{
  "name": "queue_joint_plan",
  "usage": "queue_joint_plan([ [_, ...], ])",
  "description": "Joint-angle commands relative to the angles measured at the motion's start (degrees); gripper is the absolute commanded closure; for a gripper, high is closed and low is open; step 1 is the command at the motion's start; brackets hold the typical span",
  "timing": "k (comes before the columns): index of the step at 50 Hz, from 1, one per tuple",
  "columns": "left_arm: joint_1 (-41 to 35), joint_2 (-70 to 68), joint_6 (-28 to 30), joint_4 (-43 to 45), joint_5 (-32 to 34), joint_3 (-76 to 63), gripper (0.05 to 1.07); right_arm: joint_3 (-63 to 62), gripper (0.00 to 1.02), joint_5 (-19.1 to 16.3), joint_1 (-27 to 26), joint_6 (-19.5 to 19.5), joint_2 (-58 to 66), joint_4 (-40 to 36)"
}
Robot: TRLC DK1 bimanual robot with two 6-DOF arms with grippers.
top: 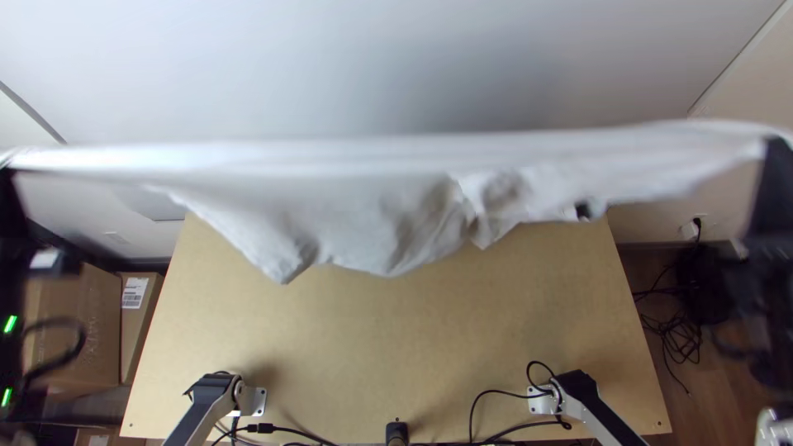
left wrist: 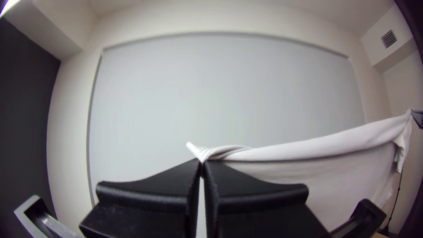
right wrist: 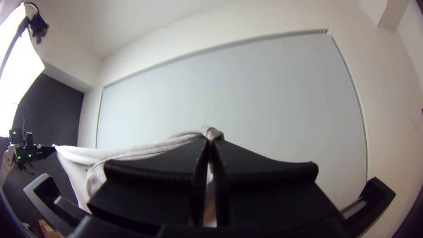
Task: Fold the t-shirt
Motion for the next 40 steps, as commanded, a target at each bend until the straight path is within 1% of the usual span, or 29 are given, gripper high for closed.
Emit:
queue_joint_plan([
  [1, 0.8, -5.2, 0.1, -2.8, -1.5, 1.3, 1.05, -0.4, 1.00, 1.4, 0.1, 2.7, -4.0, -1.8],
  [8, 1.9, -6.6, -0.2, -5.9, -1.6, 1.5, 1.05, -0.1, 1.00, 1.4, -0.4, 3.9, -6.4, -4.7],
  [13, 2.4, -6.5, -0.7, -6.7, -1.7, 0.5, 1.05, -0.3, 1.00, 1.3, -0.5, 4.1, -6.2, -4.9],
  [20, 2.0, -6.8, -2.5, -6.3, -1.4, -7.1, 1.05, -5.3, 1.00, 1.0, -0.4, 4.9, -5.6, -4.7],
  [25, 1.6, -8.1, -4.2, -4.5, -0.4, -17.1, 1.05, -13.2, 1.00, 0.6, -0.1, 7.8, -5.7, -4.0],
  [27, 1.6, -9.0, -5.3, -4.0, 0.8, -21.9, 1.05, -17.0, 1.00, 0.5, 0.5, 9.7, -6.0, -3.8],
  [32, 1.6, -11.3, -6.2, 0.3, 2.6, -36.3, 1.05, -30.0, 1.00, 0.6, 5.0, 14.9, -7.7, -2.1],
  [34, 1.4, -11.5, -6.8, 1.3, 3.8, -41.4, 1.05, -35.5, 1.00, 0.6, 5.6, 16.4, -8.3, -0.6],
  [40, 1.3, -10.1, -7.6, 8.2, 5.7, -56.7, 1.05, -51.1, 1.00, 0.5, 7.0, 16.7, -8.2, 6.1],
])
